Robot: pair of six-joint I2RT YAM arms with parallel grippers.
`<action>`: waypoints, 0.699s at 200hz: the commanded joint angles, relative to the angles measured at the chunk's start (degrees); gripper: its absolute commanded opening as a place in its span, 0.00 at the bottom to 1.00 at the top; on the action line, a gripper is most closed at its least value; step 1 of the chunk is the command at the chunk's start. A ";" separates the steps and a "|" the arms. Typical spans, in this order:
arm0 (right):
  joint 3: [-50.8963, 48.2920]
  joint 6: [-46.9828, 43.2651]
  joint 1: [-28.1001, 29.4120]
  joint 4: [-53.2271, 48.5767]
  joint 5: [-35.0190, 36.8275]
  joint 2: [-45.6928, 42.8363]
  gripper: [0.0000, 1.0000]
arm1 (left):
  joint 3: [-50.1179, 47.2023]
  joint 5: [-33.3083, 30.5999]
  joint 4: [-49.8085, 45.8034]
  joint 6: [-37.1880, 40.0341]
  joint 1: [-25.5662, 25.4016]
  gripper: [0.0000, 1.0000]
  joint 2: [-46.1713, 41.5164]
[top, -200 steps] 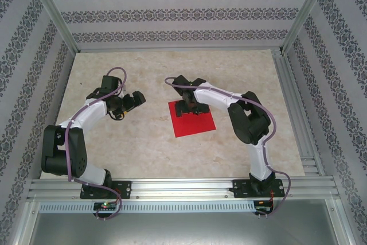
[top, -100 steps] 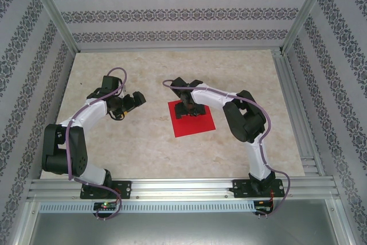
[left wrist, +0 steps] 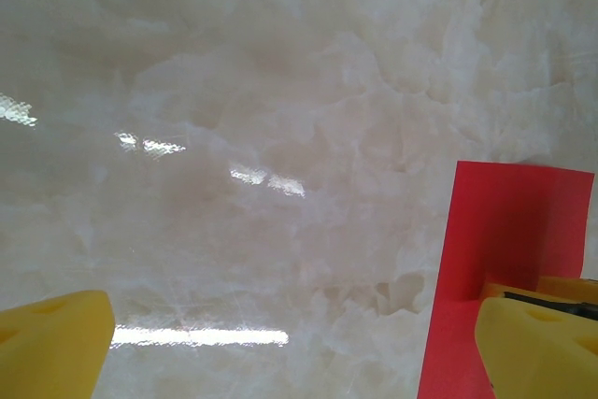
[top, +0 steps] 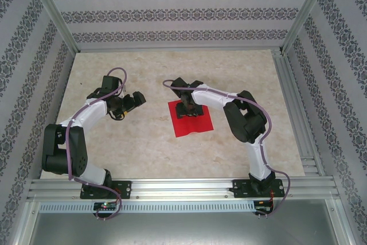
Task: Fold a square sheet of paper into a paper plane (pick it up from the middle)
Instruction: Fold the square sheet of paper in half at the center of the table.
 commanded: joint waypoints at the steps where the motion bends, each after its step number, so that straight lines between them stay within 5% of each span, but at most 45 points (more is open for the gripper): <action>1: -1.69 -0.12 -0.94 1.80 -1.89 -1.16 0.64 | -0.25 0.03 2.26 -0.72 -1.22 1.00 0.11; 85: -12.59 5.60 -3.07 25.93 -28.99 -16.47 0.32 | -1.16 1.00 4.72 -1.31 -4.39 0.88 -0.14; 140: -19.60 9.33 -6.89 33.53 -33.60 -16.31 0.31 | -1.53 1.93 8.84 -2.64 -8.67 0.79 0.64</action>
